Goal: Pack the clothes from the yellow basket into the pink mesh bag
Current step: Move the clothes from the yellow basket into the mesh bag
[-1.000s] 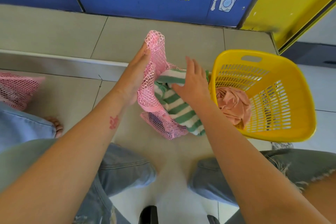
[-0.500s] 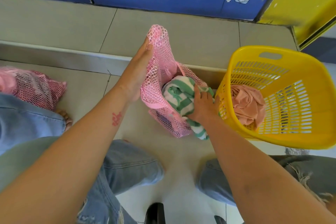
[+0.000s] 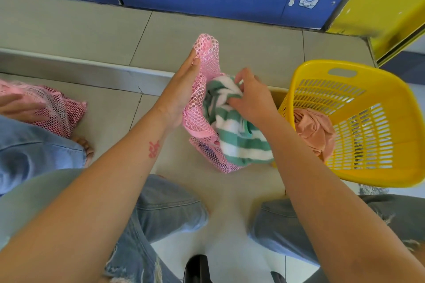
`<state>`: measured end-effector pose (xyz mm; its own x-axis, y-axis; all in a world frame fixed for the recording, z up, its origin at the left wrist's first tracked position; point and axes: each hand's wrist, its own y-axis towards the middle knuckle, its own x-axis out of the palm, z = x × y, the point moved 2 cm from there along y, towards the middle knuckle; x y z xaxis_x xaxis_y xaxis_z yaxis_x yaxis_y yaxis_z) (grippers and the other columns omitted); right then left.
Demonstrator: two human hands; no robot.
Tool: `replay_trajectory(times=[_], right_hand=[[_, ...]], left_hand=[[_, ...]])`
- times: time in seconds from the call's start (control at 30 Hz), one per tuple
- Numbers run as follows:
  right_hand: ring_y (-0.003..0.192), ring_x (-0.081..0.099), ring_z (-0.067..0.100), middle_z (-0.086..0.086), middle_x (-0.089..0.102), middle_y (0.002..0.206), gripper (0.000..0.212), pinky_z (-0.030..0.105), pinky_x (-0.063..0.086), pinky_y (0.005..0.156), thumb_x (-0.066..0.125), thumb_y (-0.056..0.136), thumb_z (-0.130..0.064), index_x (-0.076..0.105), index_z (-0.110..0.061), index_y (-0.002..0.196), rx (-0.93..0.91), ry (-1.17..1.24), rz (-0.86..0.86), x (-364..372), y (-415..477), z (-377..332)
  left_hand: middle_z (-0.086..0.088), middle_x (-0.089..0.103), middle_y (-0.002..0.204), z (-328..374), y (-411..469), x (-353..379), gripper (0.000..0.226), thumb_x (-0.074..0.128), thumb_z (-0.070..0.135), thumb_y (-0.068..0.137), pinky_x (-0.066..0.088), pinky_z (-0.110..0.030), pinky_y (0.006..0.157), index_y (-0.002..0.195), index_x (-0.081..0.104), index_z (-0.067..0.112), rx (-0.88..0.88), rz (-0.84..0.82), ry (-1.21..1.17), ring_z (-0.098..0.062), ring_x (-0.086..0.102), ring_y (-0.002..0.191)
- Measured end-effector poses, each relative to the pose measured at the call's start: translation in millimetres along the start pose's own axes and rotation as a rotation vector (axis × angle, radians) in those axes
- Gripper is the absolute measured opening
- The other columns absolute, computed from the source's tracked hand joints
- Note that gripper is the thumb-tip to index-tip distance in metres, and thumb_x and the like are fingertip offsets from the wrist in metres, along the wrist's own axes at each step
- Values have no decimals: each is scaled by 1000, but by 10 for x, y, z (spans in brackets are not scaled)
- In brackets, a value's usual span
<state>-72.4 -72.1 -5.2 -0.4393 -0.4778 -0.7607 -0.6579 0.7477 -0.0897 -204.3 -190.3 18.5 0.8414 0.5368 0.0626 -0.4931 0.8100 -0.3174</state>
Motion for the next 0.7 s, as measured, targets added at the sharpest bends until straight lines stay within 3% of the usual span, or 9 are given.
replay_trajectory(times=[0.13, 0.23, 0.33, 0.37, 0.43, 0.47, 0.57, 0.7], right_hand=[[85, 59, 15, 0, 61, 105, 27, 29, 50, 72, 67, 87, -23, 49, -20, 107, 51, 302, 94, 114, 128, -236], [91, 59, 7, -7, 60, 115, 37, 19, 49, 73, 59, 93, -23, 49, -21, 129, 25, 448, -87, 408, 63, -264], [94, 61, 15, 2, 61, 124, 51, 29, 49, 77, 50, 98, -24, 36, -27, 146, -117, 227, -273, 708, -52, -121], [109, 59, 19, 7, 55, 136, 54, 35, 49, 87, 47, 99, -25, 29, -30, 150, -184, 74, -331, 805, -67, -21], [145, 26, 22, 4, 22, 161, 58, 47, 27, 116, 41, 100, -28, 16, -34, 153, -278, -297, -439, 973, -56, 239], [150, 12, 21, 0, 11, 163, 59, 51, 14, 120, 38, 100, -31, 12, -36, 153, -285, -442, -466, 1028, -44, 364], [151, 4, 22, -4, 9, 163, 63, 57, -2, 118, 43, 97, -42, 11, -43, 151, -208, -671, -435, 1103, 1, 602], [150, 8, 29, 2, 5, 164, 68, 64, 1, 116, 47, 94, -34, 12, -36, 153, 112, -725, -365, 967, 103, 687]], left_hand=[[8, 49, 152, 13, -5, 48, 48, 44, 49, 101, 38, -48, 116, 148, 39, 42, 19, -35, -30, -16, 51, 137], [8, 51, 148, -27, 24, 13, 47, 40, 46, 104, 41, -47, 114, 150, 34, 45, -3, -31, -44, -16, 52, 134], [13, 35, 161, -75, 63, -72, 58, 46, 58, 95, 29, -53, 120, 150, 29, 50, -10, -26, -41, -17, 37, 147], [14, 33, 162, -87, 80, -86, 59, 46, 57, 96, 27, -53, 121, 151, 28, 49, -4, -23, -45, -16, 35, 148], [15, 29, 163, -87, 100, -91, 57, 42, 54, 100, 24, -52, 123, 154, 24, 46, 13, -14, -35, -14, 31, 149], [15, 28, 164, -78, 102, -88, 57, 41, 53, 101, 23, -52, 123, 154, 23, 45, 20, -6, -30, -13, 29, 150], [16, 26, 164, -3, 106, -88, 61, 43, 57, 96, 24, -54, 122, 153, 23, 48, 27, -3, -38, -15, 28, 151], [16, 24, 165, 134, 80, -54, 57, 40, 56, 99, 22, -53, 123, 153, 23, 48, 54, -17, 39, -13, 25, 152]])
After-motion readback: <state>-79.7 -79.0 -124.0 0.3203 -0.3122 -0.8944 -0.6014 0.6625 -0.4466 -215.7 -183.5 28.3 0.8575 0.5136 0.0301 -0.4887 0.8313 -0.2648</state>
